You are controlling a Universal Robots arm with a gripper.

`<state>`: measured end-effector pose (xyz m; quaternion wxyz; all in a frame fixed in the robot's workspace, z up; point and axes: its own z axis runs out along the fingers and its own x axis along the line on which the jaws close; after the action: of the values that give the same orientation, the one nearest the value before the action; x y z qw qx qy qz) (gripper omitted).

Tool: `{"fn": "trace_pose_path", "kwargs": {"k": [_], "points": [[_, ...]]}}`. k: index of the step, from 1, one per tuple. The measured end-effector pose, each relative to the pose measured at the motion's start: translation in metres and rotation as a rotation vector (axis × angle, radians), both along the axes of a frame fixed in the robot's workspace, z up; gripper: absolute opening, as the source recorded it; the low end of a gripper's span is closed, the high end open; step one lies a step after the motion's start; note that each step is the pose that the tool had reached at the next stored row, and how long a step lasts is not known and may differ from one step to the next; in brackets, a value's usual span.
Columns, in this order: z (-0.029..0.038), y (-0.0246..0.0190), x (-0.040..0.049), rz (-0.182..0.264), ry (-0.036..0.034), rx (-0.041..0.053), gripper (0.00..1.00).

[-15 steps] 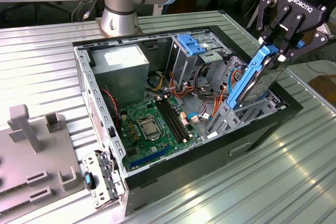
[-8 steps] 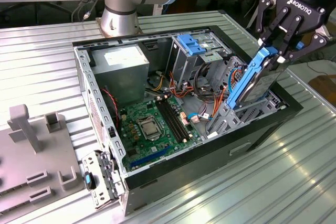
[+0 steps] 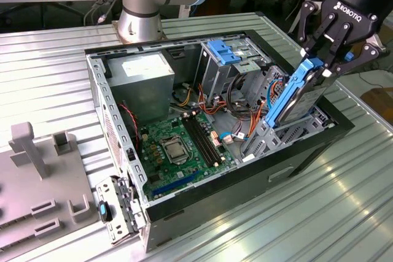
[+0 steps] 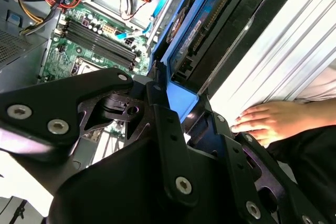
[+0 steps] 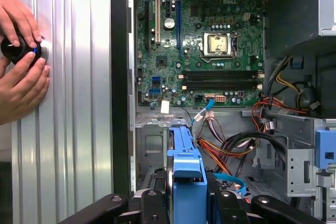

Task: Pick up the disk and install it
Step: 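Insert the disk into the insertion slot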

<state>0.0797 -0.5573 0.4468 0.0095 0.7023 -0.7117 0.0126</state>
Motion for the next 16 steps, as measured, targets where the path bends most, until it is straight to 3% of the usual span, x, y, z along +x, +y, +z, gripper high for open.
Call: {"fn": "trace_pose_path", "kwargs": {"k": [16], "points": [[-0.0087, 0.0000, -0.0003, 0.002, -0.0020, 0.0000, 0.37]]}}
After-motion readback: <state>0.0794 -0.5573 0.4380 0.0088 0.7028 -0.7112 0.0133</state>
